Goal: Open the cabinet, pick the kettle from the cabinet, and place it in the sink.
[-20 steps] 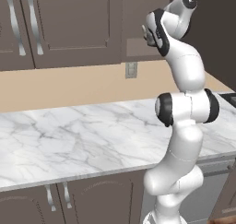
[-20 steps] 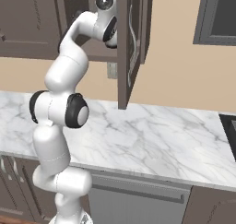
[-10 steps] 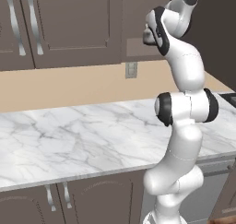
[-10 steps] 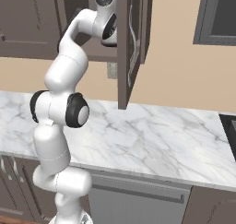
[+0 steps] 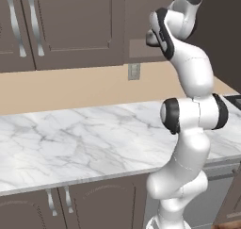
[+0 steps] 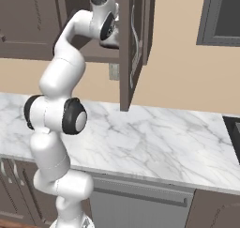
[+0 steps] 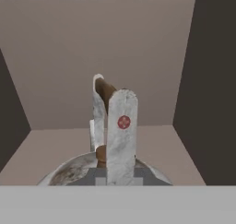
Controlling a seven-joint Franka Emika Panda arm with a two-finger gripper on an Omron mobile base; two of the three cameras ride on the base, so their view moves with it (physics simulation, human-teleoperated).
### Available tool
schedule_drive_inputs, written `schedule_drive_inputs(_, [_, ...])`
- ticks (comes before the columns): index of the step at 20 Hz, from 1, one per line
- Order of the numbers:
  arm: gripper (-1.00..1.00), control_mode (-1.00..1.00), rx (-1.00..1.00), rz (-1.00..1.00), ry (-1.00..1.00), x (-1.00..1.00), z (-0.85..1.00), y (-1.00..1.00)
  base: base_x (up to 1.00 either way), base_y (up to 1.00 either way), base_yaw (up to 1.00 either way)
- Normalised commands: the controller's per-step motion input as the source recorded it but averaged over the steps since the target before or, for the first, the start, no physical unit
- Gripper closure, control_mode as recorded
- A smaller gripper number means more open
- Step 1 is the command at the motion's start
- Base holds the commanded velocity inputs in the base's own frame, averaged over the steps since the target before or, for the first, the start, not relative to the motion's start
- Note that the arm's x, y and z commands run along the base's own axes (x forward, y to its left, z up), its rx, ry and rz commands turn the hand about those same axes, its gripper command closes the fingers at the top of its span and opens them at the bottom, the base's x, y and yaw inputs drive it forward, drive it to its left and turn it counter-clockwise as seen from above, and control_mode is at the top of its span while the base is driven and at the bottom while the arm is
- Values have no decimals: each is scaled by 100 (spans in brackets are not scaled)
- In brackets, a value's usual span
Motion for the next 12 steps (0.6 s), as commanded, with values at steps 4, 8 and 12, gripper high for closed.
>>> schedule_drive_inputs(4, [100, -100, 1, -7, -19, -56, -14, 4, 0, 0, 0])
schedule_drive_inputs(8, [100, -100, 6, -6, -16, -65, -7, 0, 0, 0, 0])
schedule_drive_inputs(12, [100, -100, 6, -4, -1, -64, 2, -2, 0, 0, 0])
